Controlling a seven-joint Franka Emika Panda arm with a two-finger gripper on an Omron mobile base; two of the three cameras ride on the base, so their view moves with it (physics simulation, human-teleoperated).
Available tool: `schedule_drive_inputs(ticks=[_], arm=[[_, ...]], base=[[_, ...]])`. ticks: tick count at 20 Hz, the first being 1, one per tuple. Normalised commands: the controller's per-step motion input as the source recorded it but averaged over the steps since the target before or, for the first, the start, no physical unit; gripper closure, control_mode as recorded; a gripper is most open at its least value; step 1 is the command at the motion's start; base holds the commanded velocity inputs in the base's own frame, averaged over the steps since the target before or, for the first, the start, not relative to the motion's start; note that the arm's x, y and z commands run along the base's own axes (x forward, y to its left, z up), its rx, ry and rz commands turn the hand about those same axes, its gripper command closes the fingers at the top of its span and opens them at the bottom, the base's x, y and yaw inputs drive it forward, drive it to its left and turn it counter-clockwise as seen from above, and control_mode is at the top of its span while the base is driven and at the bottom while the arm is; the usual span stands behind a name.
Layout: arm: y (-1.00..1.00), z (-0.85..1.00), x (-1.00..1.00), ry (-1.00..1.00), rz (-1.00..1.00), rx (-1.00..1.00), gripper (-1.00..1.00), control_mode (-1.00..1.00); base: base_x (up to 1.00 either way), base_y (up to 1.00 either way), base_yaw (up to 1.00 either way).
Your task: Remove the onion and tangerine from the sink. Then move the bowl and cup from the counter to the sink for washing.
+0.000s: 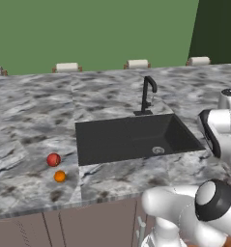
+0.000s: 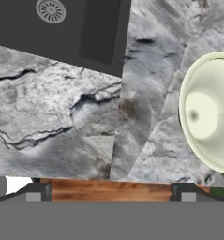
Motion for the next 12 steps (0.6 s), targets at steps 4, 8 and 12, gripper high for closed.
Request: schedule_drive_inputs(ticks=[4,8,12], arm=[[-0.43,0.0,0.18,0.03,0.0,0.0,-1.0,-1.0],[-0.41,-0.02,0.14,0.04,0.0,0.0,-1.0,-1.0],[-0.35,-0.06,0.14,0.04,0.0,0.0,-1.0,-1.0]], base=[[0.0,0.0,0.0],[0.0,0.0,0.0],[0.0,0.0,0.0]])
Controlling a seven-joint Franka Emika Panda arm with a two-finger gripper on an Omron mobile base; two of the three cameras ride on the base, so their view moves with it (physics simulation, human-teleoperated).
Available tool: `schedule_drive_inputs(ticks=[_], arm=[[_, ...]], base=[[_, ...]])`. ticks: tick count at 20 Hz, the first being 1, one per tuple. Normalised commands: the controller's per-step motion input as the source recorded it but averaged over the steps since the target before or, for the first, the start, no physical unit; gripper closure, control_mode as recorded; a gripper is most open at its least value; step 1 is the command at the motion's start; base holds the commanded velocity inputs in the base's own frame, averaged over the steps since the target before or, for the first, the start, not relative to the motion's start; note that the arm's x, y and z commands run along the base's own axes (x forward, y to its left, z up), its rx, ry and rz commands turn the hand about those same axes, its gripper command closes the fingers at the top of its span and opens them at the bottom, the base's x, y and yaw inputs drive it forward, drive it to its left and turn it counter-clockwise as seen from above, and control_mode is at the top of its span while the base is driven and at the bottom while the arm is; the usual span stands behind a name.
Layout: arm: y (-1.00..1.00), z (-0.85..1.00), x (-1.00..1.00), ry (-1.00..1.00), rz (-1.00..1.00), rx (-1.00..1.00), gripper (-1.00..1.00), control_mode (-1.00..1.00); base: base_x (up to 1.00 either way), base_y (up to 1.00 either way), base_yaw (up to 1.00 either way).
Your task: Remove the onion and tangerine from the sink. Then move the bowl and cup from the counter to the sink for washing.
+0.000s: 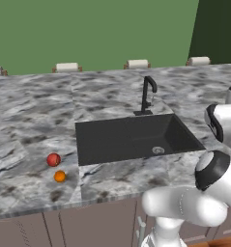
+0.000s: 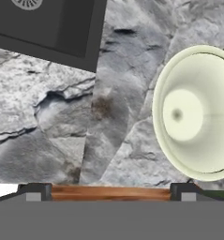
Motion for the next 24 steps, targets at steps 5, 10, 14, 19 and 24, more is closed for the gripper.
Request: schedule_drive_inputs(ticks=[5,10,14,19,24], arm=[[-0.22,-0.19,0.14,0.0,0.0,0.01,-1.0,-1.0],[-0.2,-0.21,0.13,0.0,0.0,0.0,-1.0,-1.0],[-0.18,-0.2,0.12,0.0,0.0,0.0,-1.0,-1.0],[-0.19,-0.18,0.12,0.0,0.0,0.0,-1.0,-1.0],[-0.2,-0.13,0.12,0.0,0.0,0.0,-1.0,-1.0]], base=[[0.0,0.0,0.0],[0.0,0.0,0.0],[0.0,0.0,0.0],[0.0,0.0,0.0],[0.0,0.0,0.0]])
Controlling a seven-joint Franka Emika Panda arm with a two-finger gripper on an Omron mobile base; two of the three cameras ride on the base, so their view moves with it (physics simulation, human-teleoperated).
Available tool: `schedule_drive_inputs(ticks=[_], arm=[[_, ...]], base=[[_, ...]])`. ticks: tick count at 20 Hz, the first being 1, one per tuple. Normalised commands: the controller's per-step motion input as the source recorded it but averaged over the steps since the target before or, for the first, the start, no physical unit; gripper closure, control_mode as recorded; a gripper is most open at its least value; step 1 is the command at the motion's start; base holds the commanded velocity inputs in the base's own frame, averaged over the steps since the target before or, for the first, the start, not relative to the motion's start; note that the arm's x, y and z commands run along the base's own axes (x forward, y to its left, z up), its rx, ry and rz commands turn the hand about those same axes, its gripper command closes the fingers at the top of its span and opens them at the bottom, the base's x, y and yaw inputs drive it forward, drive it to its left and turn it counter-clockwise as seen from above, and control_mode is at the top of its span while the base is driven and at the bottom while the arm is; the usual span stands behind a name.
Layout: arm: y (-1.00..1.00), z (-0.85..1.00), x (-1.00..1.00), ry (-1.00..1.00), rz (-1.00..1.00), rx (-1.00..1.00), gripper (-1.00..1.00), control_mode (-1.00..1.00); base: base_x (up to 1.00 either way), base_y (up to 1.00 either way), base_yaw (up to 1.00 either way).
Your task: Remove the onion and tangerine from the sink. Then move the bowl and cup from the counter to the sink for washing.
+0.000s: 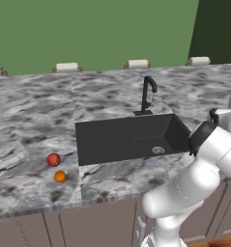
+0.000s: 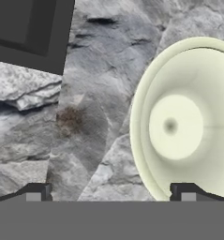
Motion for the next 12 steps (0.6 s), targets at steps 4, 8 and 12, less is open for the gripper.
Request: schedule_drive_inputs(ticks=[4,8,12], arm=[[-0.25,-0.14,0.09,0.0,0.0,0.0,-1.0,-1.0],[-0.19,-0.17,0.09,0.0,0.0,0.0,-1.0,-1.0],[-0.12,-0.16,0.09,0.0,0.0,0.0,-1.0,-1.0]], base=[[0.0,0.0,0.0],[0.0,0.0,0.0],[0.0,0.0,0.0]])
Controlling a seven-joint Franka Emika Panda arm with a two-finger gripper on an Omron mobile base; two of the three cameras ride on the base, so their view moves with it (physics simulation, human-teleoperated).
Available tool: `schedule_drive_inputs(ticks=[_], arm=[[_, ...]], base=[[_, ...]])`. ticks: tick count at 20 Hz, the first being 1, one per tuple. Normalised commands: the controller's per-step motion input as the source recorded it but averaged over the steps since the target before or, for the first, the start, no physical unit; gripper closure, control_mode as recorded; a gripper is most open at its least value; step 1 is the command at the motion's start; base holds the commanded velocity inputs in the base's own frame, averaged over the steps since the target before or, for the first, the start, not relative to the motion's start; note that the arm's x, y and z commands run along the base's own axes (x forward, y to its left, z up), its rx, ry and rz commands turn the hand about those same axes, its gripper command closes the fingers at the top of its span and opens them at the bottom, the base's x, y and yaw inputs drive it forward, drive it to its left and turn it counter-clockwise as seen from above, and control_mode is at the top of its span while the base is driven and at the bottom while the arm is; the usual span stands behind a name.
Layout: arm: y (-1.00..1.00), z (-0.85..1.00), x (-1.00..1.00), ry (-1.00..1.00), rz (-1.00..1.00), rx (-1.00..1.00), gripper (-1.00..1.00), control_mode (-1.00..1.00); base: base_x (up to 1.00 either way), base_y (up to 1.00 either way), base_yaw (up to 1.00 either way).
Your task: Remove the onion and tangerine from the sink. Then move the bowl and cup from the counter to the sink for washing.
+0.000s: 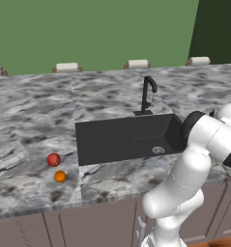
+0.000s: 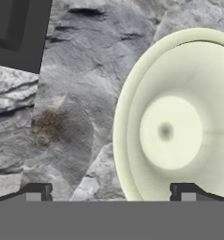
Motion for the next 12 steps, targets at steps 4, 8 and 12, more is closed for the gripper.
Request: schedule_drive_inputs(ticks=[4,8,12], arm=[[-0.09,-0.15,0.1,0.0,0.0,0.0,-1.0,-1.0],[-0.1,-0.17,0.11,0.0,0.0,0.0,-1.0,-1.0],[-0.1,-0.17,0.13,0.0,0.0,0.0,-1.0,-1.0]], base=[[0.0,0.0,0.0],[0.0,0.0,0.0],[0.0,0.0,0.0]])
